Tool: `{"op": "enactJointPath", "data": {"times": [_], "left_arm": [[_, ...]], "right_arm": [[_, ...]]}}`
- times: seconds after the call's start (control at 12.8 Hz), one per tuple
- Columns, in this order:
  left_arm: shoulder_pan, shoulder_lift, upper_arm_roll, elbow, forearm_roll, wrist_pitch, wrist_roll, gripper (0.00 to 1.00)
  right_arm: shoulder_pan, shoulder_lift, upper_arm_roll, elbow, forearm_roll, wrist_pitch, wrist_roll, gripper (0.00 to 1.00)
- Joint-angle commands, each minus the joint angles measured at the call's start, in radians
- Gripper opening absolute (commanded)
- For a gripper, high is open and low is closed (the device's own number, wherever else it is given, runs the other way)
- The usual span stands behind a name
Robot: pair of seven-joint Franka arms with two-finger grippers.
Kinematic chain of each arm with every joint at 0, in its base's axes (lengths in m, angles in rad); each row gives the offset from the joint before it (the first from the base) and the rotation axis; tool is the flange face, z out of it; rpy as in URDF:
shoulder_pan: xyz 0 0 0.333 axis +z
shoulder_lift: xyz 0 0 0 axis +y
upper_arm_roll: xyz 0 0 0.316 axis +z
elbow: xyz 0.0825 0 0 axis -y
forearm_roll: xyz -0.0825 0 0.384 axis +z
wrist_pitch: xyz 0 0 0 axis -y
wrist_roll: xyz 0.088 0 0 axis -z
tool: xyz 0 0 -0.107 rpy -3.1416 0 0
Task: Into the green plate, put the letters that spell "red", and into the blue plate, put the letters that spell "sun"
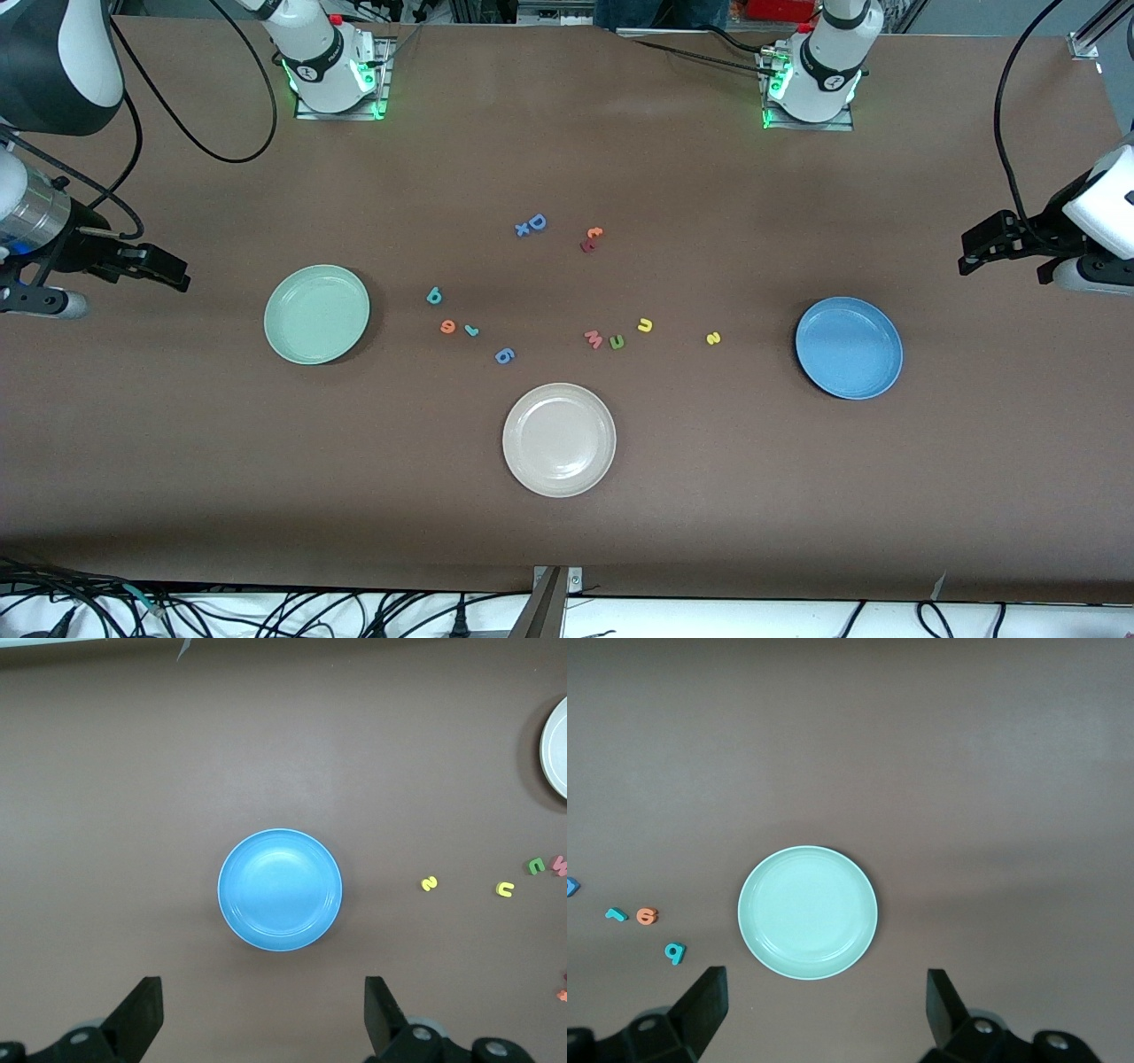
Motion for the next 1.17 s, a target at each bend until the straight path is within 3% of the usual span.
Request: {"op": "enactJointPath", "data": {"times": [0.0, 1.1], "left_arm": [[-0.005, -0.015, 0.004, -0.016, 0.023, 0.013, 0.026, 1.0], [0.001, -0.008, 0.005, 0.016, 0.038, -0.009, 0.029, 1.0]], "right_arm": [[-0.002, -0.018, -0.001, -0.018, 0.019, 0.015, -0.006, 0.99], [-0.002, -0.018, -0.007, -0.017, 0.022, 0.015, -0.014, 0.99]]}}
